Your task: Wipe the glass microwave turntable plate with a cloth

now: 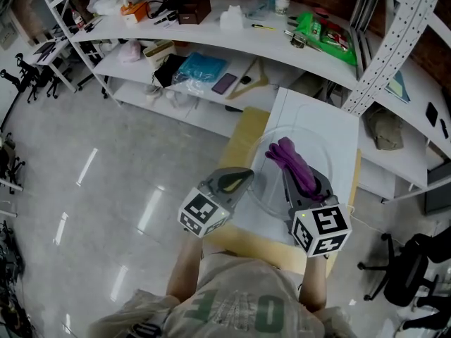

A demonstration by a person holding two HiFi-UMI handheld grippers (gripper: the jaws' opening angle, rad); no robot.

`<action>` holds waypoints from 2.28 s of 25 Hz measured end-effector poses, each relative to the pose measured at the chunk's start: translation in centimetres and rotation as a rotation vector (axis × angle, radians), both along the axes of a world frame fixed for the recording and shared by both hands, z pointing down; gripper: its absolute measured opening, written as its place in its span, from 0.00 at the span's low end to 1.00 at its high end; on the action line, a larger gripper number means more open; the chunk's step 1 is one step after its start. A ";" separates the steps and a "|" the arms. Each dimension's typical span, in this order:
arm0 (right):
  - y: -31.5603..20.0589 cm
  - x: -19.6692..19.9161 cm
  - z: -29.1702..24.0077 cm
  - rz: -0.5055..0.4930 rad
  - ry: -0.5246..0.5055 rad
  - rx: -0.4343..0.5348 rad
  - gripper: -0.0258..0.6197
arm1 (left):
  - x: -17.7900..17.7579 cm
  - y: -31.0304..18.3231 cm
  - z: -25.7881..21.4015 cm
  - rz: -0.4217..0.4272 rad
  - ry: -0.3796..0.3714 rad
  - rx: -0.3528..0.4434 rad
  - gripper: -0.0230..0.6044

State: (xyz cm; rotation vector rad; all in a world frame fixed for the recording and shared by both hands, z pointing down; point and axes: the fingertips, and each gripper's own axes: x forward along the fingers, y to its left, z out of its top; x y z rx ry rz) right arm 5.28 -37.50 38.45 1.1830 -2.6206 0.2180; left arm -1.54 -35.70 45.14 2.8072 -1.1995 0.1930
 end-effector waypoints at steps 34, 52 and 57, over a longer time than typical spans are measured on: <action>-9.3 -2.1 4.1 0.036 0.372 -0.065 0.12 | 0.1 0.1 0.3 -0.022 0.012 0.009 0.04; -9.4 7.2 2.9 0.263 0.486 -0.043 0.12 | -0.1 0.2 0.1 -0.028 0.009 0.009 0.04; -7.4 10.4 2.5 0.301 0.500 -0.058 0.12 | -0.2 0.3 0.1 -0.029 0.009 0.008 0.04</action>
